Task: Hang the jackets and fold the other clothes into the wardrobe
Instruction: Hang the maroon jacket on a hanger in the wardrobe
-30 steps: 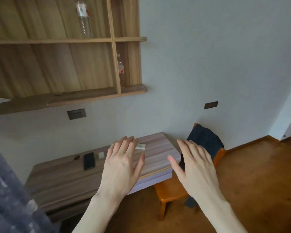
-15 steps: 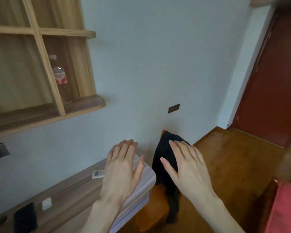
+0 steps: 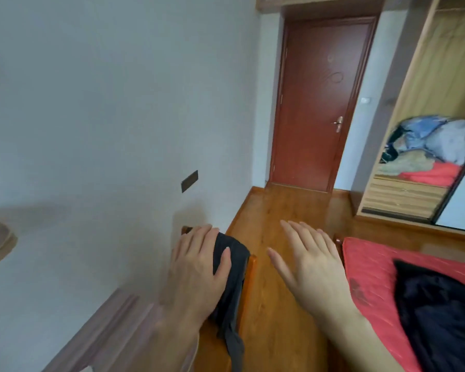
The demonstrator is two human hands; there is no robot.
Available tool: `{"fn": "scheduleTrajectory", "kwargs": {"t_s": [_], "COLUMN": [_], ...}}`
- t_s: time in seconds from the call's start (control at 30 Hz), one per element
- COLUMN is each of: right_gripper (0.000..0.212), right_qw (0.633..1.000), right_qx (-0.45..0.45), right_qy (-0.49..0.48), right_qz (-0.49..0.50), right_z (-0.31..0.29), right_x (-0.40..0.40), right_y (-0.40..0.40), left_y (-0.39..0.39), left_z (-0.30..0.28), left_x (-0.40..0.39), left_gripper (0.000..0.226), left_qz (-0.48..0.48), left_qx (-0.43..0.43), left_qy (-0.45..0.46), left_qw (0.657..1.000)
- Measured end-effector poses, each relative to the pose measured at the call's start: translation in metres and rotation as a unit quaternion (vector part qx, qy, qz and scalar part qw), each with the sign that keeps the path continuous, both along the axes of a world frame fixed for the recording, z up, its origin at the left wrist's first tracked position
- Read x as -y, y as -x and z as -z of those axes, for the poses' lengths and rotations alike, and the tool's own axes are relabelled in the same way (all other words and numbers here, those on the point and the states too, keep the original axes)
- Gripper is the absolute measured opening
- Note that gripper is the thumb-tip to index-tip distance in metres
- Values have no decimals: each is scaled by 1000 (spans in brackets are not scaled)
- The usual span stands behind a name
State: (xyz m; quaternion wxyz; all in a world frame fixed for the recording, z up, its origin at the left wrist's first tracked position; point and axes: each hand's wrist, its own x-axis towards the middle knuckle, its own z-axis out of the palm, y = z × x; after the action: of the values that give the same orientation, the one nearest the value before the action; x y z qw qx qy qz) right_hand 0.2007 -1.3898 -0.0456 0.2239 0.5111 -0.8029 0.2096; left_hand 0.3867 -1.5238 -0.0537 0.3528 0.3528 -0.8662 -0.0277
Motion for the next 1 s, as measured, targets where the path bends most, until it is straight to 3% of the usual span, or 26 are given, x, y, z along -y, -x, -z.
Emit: {"fn": "scheduleTrajectory", "kwargs": {"t_s": [0.37,1.0], "right_gripper": [63,68], "right_qw": [986,977], "right_qx": [1,22], "right_qy": [5,48], "right_qz": [167,205], "right_z": [21,-15], "right_x": [-11,75], "right_y": [119,424], "left_y": [152,477], "left_z": [4,-35], "left_x": [45,151], "left_gripper": [54,58], "left_qz": [123,153], "left_qx": [22,22], "left_qy": [-41,-16], "left_qw": [991,988]}}
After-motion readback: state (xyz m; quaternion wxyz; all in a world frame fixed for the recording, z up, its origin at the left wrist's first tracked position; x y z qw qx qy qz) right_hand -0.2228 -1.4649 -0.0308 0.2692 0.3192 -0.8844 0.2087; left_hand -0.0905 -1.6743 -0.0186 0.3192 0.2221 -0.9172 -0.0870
